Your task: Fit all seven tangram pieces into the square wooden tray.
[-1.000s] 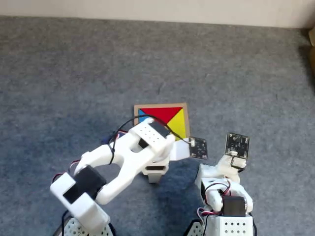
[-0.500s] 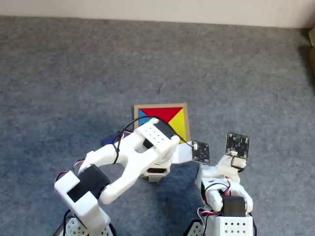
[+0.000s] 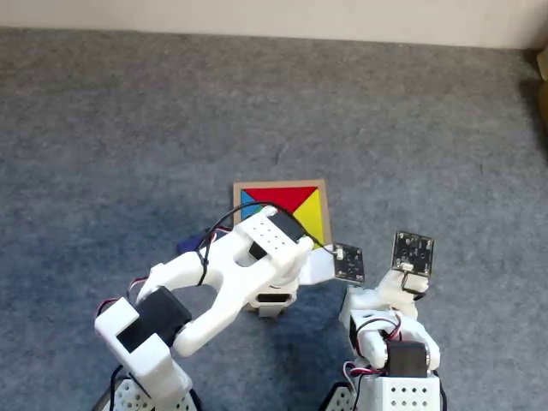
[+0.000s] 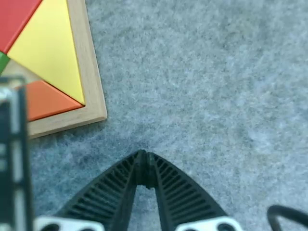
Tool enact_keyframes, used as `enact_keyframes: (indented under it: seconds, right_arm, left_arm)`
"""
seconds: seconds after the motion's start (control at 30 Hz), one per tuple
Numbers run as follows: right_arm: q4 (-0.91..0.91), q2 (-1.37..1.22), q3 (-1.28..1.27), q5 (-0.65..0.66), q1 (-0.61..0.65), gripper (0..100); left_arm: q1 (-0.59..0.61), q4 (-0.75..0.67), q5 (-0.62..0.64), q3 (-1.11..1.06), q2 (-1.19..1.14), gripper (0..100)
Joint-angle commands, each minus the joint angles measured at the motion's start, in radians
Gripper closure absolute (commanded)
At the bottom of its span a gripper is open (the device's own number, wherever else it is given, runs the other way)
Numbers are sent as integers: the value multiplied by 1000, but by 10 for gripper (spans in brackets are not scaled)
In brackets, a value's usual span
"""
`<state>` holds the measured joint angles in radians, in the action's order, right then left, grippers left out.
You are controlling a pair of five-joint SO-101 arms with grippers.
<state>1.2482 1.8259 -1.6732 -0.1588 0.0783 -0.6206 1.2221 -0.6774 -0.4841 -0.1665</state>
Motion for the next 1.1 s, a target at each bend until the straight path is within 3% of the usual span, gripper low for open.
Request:
enact_keyframes:
  seconds: [0.0, 0.3, 0.47, 0.63, 0.87, 1.07]
  right_arm:
    - [2, 21, -151, 6, -12, 983]
    - [2, 21, -151, 6, -12, 983]
    - [2, 21, -151, 6, -12, 983]
    - [2, 21, -151, 6, -13, 983]
    - [2, 21, -151, 6, -13, 983]
    - [2, 21, -151, 6, -13, 983]
  left_arm:
    - [27, 14, 12, 1, 82, 894]
    - [136, -20, 18, -51, 266, 895]
    - [162, -160, 193, -47, 266, 893]
    - [157, -218, 233, -24, 265, 892]
    - [170, -138, 166, 148, 242, 894]
    - [173, 26, 121, 437, 7, 892]
